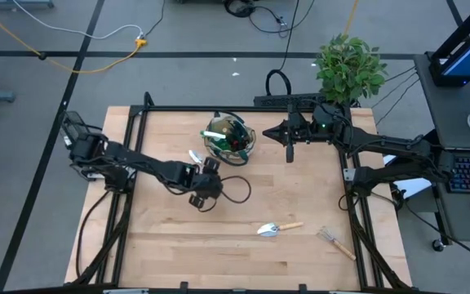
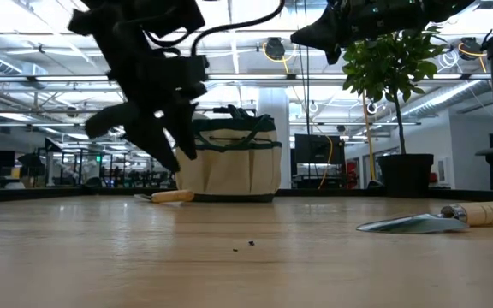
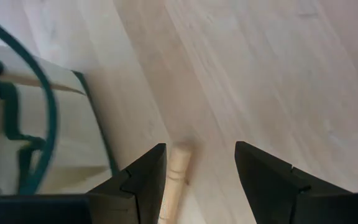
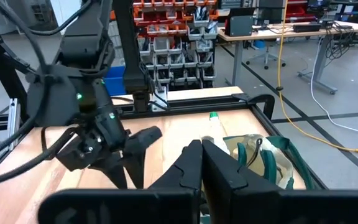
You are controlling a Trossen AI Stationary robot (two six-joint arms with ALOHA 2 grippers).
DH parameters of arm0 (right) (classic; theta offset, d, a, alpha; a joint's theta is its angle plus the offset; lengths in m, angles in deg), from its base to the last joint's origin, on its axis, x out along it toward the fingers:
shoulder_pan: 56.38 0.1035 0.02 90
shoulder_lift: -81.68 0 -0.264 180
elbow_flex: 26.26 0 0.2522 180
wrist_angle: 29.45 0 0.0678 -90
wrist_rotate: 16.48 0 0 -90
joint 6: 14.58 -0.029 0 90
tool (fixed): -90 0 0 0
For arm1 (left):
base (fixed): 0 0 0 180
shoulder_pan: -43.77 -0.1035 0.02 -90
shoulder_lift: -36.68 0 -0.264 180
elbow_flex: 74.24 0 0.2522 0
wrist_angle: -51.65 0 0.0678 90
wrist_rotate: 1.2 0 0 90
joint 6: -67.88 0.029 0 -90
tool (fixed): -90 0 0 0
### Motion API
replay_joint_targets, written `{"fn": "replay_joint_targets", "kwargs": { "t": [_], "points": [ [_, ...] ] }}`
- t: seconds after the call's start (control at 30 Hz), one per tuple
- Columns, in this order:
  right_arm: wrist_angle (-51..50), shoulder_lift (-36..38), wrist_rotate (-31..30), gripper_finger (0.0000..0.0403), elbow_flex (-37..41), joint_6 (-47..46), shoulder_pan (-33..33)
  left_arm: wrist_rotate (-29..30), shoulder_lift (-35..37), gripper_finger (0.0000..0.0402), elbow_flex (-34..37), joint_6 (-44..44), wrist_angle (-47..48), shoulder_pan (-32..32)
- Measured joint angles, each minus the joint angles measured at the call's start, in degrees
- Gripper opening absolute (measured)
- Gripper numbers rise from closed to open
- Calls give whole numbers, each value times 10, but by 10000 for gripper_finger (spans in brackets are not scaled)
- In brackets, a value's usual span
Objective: Pick & Place Garden tools in Gardening bag
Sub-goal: Put the brown trowel into the gardening bag
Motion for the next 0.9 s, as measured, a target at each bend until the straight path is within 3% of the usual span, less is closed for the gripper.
{"fn": "replay_joint_targets", "kwargs": {
  "t": [0.9],
  "points": [
    [-3, 0, 0, 0, 0, 0, 0, -143, -21, 198, 0, 133, -10, -125]
  ]
}}
